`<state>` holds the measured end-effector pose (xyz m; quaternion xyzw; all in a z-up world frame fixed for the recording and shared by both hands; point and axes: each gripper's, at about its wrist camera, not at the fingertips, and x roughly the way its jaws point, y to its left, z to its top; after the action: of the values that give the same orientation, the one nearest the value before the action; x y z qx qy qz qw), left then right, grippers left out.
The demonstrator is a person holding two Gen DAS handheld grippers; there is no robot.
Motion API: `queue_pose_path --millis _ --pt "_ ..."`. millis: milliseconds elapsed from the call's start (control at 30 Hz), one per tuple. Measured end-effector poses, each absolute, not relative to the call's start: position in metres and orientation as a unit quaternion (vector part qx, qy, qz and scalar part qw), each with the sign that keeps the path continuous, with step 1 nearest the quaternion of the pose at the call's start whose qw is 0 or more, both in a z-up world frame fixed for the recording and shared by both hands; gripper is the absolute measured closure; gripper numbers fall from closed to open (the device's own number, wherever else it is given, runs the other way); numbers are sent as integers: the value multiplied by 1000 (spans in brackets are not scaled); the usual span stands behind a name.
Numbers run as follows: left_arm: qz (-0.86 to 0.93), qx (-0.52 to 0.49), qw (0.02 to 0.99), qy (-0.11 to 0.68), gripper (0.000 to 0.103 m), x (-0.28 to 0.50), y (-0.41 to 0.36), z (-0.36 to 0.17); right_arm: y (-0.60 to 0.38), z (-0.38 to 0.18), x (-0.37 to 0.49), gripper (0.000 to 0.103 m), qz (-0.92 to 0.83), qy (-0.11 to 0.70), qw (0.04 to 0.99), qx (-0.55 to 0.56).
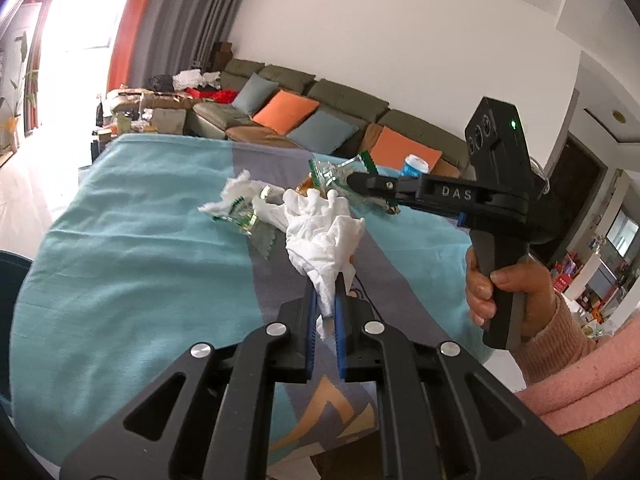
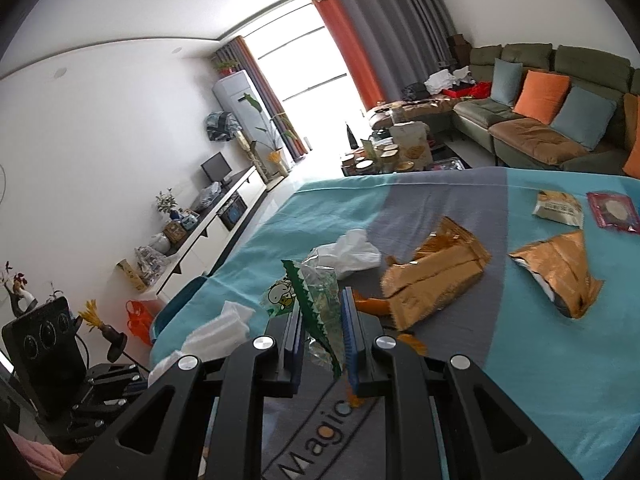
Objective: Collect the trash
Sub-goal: 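Grasp a green-striped plastic bag with the right tool while the left tool holds tissue, then carry the tissue and green-striped bag to the teal bin and open both tools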
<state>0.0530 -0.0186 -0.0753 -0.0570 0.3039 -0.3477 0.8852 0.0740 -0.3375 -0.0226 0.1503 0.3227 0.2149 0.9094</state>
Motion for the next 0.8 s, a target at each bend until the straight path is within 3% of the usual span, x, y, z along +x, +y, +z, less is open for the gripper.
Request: queue_pose_path --millis 800 --pt "-229 -95 928 278 95 19 71 -52 -256 -21 91 87 310 335 880 129"
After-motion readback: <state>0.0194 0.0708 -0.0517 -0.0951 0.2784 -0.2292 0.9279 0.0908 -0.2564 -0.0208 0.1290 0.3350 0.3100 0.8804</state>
